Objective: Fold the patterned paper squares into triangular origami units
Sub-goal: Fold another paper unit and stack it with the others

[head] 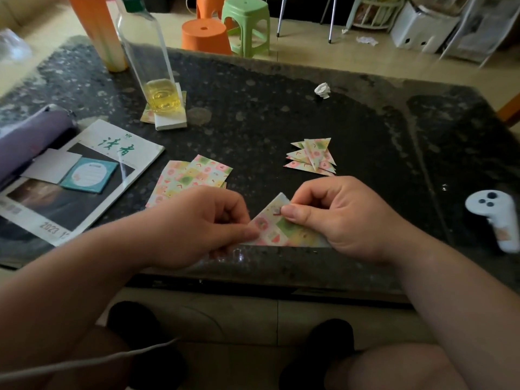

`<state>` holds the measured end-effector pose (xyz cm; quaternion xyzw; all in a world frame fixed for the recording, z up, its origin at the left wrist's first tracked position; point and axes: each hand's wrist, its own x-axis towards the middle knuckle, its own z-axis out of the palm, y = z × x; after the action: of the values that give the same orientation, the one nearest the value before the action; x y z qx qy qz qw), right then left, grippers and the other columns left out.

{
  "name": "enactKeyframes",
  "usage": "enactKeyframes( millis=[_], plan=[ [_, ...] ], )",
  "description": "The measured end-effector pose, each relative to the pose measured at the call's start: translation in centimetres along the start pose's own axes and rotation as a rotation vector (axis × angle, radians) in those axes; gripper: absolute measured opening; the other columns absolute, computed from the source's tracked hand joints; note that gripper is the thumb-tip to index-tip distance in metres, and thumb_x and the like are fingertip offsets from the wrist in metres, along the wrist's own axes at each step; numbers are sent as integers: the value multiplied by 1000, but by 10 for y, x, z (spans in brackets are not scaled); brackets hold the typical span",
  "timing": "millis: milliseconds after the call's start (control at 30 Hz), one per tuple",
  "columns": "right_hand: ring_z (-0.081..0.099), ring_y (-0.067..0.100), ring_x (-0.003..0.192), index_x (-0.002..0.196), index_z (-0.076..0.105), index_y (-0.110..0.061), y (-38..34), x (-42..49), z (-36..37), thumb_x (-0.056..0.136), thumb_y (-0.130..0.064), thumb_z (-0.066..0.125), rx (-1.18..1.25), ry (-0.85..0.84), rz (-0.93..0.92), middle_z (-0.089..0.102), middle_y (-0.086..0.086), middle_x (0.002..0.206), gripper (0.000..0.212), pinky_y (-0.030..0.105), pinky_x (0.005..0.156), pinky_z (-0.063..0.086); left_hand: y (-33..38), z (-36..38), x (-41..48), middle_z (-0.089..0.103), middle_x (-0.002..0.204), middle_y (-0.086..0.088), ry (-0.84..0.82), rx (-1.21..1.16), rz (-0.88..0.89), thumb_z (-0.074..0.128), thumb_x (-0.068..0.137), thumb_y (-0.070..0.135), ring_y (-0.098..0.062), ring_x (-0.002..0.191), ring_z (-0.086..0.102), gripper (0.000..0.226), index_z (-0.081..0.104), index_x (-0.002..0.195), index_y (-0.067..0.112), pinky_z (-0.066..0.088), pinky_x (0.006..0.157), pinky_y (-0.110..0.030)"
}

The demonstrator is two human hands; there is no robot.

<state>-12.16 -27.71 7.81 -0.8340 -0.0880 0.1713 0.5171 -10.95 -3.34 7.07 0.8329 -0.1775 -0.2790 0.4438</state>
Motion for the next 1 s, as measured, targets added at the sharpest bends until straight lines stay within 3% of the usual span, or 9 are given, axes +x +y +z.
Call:
enactKeyframes(
  millis=[100,200,300,400,633,767,900,1000],
  plan=[
    [69,13,72,84,75,-11,2,2,-2,93,-22,72,13,46,22,76,5,81,14,31,67,57,-3,-11,2,70,66,-3,-42,35,-47,72,74,45,-12,59,64,16,68,76,29,52,61,-27],
    [64,17,61,86,74,-10,5,9,-6,93,-26,73,42,61,117,73,9,74,18,26,52,53,-4,-9,9,70,68,-2,-25,16,-58,71,86,35,-12,63,66,8,68,80,31,54,68,-32],
    [55,15,51,87,72,-9,8,18,-19,95,-25,71,129,108,216,67,6,65,18,21,43,41,-4,-4,24,70,69,-4,98,-87,-81,69,91,29,-17,66,67,15,69,77,26,57,75,-40],
    [53,13,50,87,71,-8,12,28,-38,99,-18,66,208,225,252,66,4,65,17,22,43,39,-1,-5,45,72,70,-4,228,-164,-154,69,93,26,-18,65,67,21,70,74,17,57,76,-40],
    [56,10,52,83,73,-10,31,64,-47,96,-16,70,345,446,332,71,4,67,15,22,44,40,3,-4,92,71,65,-2,300,-178,-267,72,90,41,-16,60,66,34,70,75,10,59,78,-43],
    [58,12,56,82,72,-11,42,83,-51,96,-18,72,425,494,389,73,5,71,15,22,45,40,-2,-5,118,65,61,-1,386,-325,-278,73,91,35,-16,56,60,34,66,72,9,55,62,-32],
    [59,11,58,95,71,-10,46,100,-48,95,-14,71,501,486,428,75,3,74,4,22,46,41,-11,-6,137,67,67,-3,405,-526,-279,66,98,23,-15,58,58,27,68,74,11,54,66,-37],
    [57,9,57,101,71,-6,48,111,-41,95,-12,70,568,480,444,73,2,72,8,21,45,39,-13,-5,144,69,70,-2,376,-532,-277,60,102,17,-14,59,59,22,70,84,8,55,67,-36]
  ],
)
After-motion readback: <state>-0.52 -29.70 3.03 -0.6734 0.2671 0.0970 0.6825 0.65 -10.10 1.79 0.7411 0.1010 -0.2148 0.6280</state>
